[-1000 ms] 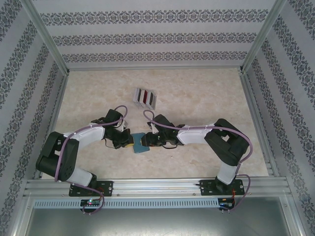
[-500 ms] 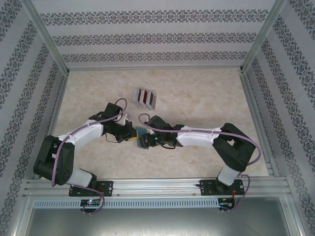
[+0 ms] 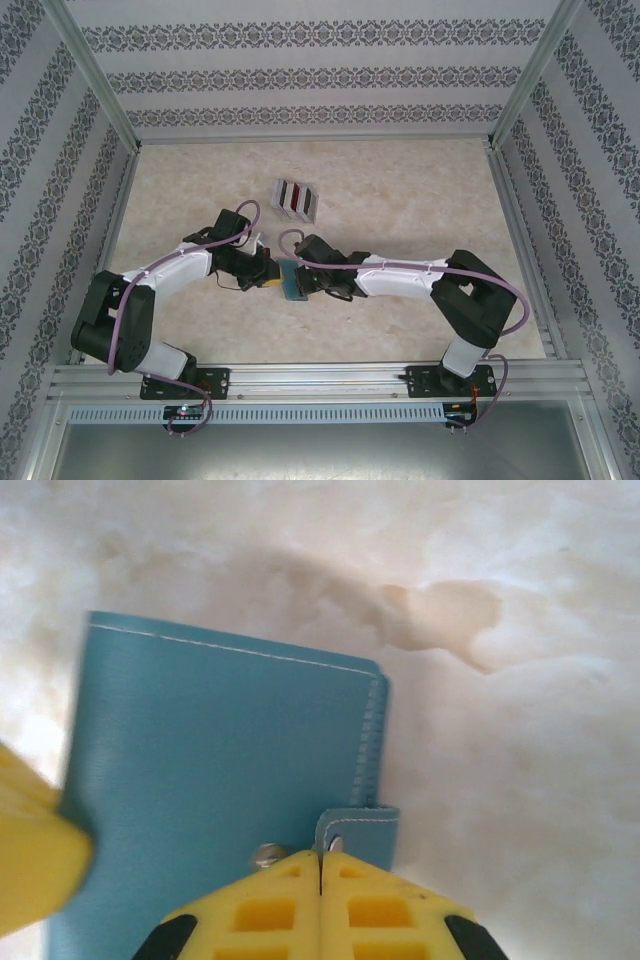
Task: Put the credit cards into the card holder
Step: Open the button on the card holder.
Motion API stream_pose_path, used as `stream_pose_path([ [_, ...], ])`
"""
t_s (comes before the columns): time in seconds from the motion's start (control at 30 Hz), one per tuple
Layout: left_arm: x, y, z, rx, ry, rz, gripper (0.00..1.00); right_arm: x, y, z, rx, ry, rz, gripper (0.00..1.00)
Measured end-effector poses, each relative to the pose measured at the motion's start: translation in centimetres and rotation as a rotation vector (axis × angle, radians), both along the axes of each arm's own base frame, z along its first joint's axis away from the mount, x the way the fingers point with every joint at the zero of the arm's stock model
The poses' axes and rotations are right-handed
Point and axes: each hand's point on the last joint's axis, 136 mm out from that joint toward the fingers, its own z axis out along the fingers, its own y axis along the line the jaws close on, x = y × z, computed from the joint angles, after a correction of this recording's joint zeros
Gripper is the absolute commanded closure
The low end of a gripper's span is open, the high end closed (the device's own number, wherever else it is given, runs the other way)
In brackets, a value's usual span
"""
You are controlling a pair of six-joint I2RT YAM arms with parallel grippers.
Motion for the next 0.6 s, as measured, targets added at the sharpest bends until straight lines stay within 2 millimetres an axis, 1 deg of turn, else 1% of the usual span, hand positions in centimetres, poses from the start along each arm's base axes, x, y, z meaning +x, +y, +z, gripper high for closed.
stream_pose_path([
  [0.17, 0.2, -0.1, -1.0, 0.008, 0.029, -0.007, 0.99, -0.1, -2.4, -0.4, -0.028, -0.003, -0.041, 1.0],
  [0.2, 0.2, -0.1, -1.3, 0.012, 0.041, -0.008, 0.86, -0.2, -2.9, -0.3, -0.026, -0.004, -0.047, 1.0],
  [0.23, 0.1, -0.1, -1.7, 0.016, 0.049, -0.012, 0.69, -0.3, -3.4, -0.1, -0.023, -0.006, -0.052, 1.0],
  [0.27, 0.1, -0.1, -2.0, 0.018, 0.056, -0.014, 0.56, -0.4, -3.9, 0.0, -0.021, -0.008, -0.057, 1.0],
  [0.3, 0.2, -0.2, -2.3, 0.02, 0.064, -0.017, 0.46, -0.6, -4.4, 0.1, -0.016, -0.009, -0.064, 1.0],
  [0.33, 0.3, -0.2, -2.6, 0.023, 0.069, -0.02, 0.39, -0.9, -4.8, 0.3, -0.005, -0.01, -0.07, 1.0],
  [0.47, 1.2, -0.7, -3.2, 0.012, 0.066, -0.027, 0.3, -1.5, -6.3, 1.7, 0.046, -0.027, -0.094, 1.0],
  [0.53, 1.8, -1.3, -3.4, -0.002, 0.062, -0.033, 0.25, -1.8, -6.8, 2.8, 0.08, -0.049, -0.101, 1.0],
  [0.6, 2.5, -2.1, -3.5, -0.018, 0.05, -0.045, 0.21, -1.8, -7.0, 4.2, 0.126, -0.071, -0.113, 1.0],
])
